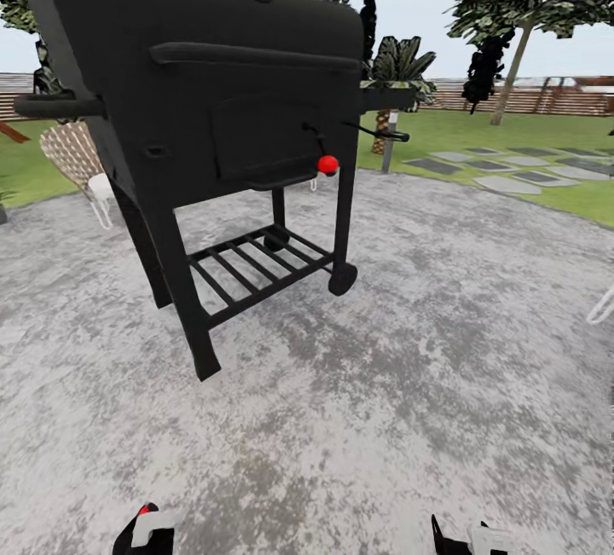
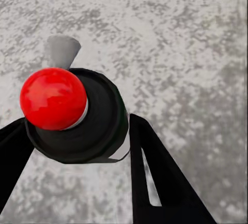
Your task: Pick up the pesticide atomizer in the garden and spray insectifuge to fully cover both potted plants in the garden.
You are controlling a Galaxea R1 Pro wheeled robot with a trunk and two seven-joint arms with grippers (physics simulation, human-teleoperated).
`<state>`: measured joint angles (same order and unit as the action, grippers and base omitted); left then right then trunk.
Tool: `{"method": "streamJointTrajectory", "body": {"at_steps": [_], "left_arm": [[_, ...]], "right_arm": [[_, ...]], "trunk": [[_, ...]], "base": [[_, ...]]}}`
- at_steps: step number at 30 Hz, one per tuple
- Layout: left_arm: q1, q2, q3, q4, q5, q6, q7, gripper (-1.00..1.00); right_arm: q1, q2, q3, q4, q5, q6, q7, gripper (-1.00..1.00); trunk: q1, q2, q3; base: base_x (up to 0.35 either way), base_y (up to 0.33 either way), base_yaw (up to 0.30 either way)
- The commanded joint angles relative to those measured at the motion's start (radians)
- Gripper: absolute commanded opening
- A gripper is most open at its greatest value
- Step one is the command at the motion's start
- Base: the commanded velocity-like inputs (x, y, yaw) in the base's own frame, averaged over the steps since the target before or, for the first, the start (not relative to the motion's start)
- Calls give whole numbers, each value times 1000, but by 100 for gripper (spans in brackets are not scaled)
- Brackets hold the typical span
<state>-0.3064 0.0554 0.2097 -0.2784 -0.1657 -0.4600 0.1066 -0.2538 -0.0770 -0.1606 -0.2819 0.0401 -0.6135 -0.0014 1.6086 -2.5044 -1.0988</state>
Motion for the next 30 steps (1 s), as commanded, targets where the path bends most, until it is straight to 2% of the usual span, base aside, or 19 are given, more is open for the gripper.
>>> {"method": "streamJointTrajectory", "body": {"at_steps": [1,11,30], "left_arm": [[0,0,3,1,-11,-3,5,-100],[0,0,3,1,-11,-3,5,-100],[0,0,3,1,-11,-3,5,-100]], "right_arm": [[-1,0,-4,1,4,-3,0,100],[-1,0,-4,1,4,-3,0,100],[-1,0,-4,1,4,-3,0,100]], "trunk": [[0,0,-1],[0,0,-6],[0,0,-15]], "base": [[337,0,-275],[336,-16,-275],[299,-137,-275]]}}
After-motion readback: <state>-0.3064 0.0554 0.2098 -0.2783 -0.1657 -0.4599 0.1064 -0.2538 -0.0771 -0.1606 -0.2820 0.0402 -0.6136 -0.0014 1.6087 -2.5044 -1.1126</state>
